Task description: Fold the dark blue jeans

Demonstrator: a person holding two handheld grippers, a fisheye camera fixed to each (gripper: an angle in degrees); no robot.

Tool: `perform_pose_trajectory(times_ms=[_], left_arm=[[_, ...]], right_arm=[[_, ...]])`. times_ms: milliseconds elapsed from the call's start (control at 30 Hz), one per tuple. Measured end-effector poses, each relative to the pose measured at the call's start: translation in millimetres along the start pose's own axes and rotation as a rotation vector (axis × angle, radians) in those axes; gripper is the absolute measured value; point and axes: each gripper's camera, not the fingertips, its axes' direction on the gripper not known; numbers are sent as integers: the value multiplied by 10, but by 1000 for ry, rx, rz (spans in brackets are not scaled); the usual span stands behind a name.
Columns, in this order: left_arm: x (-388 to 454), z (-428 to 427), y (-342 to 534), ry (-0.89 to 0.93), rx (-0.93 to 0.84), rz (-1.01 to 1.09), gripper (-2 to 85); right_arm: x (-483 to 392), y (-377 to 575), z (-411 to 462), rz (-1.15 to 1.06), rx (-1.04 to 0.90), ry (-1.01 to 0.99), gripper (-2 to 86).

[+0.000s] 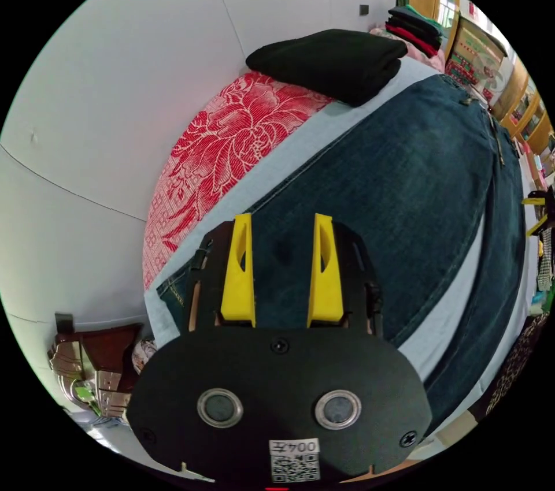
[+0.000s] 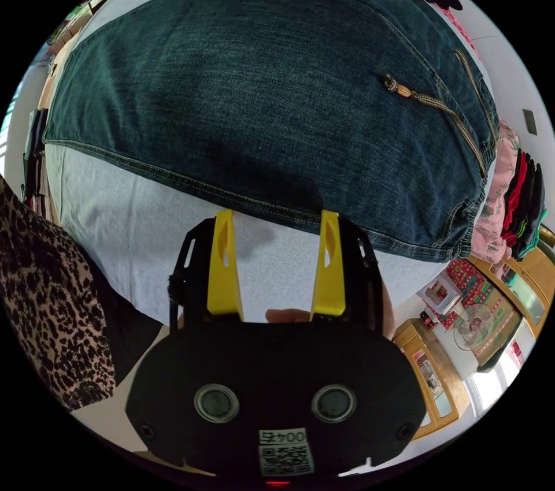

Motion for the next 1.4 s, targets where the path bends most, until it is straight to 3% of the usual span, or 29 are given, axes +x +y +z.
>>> perform_pose_trajectory(times_ms=[200,500,667,967,1067,1100,1200,1400], left_arm=[[-276,132,-305,-44,-89,117,152],[-645,94,-444,181,-123,127,121],[-539,-113,-364,78,-128,120,44],[-4,-665,146,-144,-25,-15,13],[134,-542,419,-162,39,-76,11],[151,-565,485,-174,97,-99,11],[221,-589,581,-191,119,-110,11],[379,-636,706,-225,115,-93,8]], right_arm=[[-61,-82,-87,5,-1,5,201],[-184,-182,-233,13,7,0,191],[-269,-205,-315,13,21,1,187],[-444,-40,-452,25,165,-1,161],[-408,39,-564,115,149,-37,88],[-305,78,-674,136,200,-146,56],[154,63,-1069,229,395,-331,119],[966,-914,-1796,227,532,-219,138]])
